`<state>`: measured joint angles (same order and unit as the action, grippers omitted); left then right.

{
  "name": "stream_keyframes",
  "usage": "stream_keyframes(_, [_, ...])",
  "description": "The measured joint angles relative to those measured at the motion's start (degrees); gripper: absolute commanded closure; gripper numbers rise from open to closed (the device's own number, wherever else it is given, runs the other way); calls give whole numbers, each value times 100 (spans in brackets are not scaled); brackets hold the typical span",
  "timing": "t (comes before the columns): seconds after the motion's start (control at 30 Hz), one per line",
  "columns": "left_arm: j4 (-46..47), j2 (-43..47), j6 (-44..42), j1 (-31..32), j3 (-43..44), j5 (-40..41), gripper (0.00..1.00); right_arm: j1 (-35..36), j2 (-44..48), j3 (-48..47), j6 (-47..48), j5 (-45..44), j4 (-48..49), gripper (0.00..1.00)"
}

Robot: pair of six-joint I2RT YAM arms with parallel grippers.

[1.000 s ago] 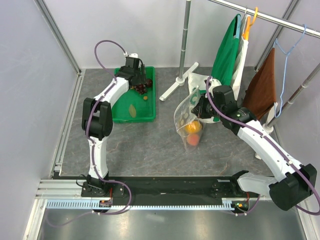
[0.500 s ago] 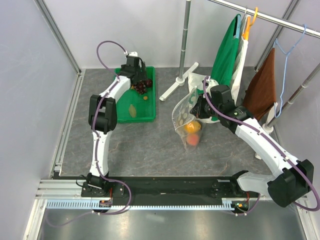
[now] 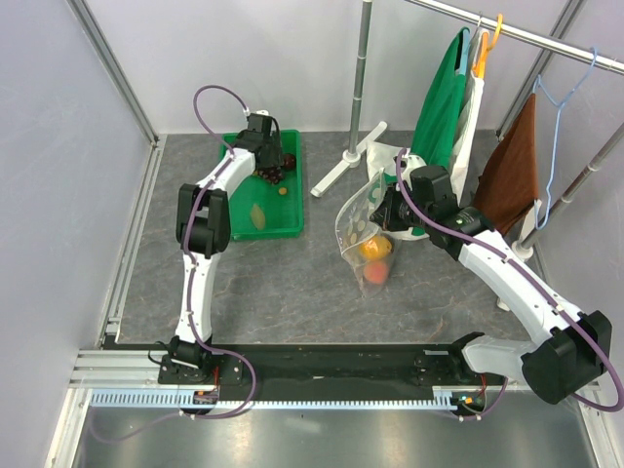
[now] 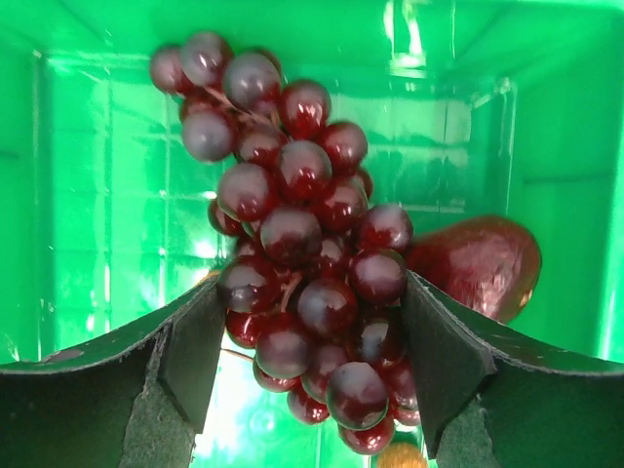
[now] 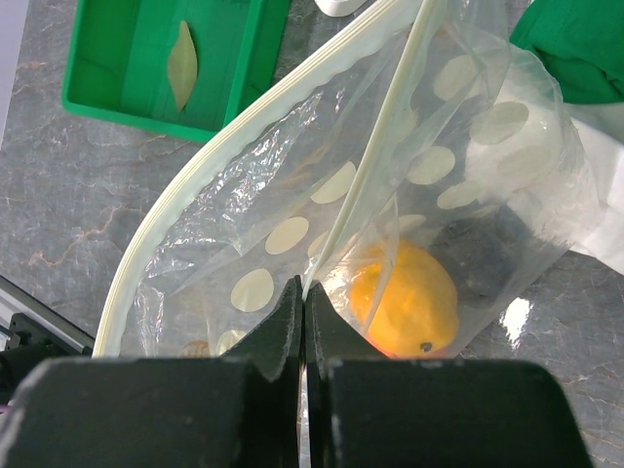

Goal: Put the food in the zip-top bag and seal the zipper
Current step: Pick up the fake fruit from the bin.

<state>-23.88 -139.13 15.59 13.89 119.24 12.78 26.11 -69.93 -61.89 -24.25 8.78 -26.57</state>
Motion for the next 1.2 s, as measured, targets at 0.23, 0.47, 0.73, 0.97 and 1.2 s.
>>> stream_keyframes(0.23, [-680,144,-118,-48,7,-289,24,0,0,0,0,20,0,100])
stream_keyframes(0.47, [-1305,271,-461,-79,-37,-433,23,0,0,0,-2,44,0,100])
stream_keyframes(0.73, [-1676,-181,-750,-101,710,-525,17,0,0,0,-2,44,0,100])
stream_keyframes(0.97, [-1672,-452,-1110,-133,872,-754,29,0,-9,-2,-2,48,2,100])
stream_keyframes(1.2, [-1657,-361,-1316,-192,787,-1209,69,0,-15,-2,0,55,2,100])
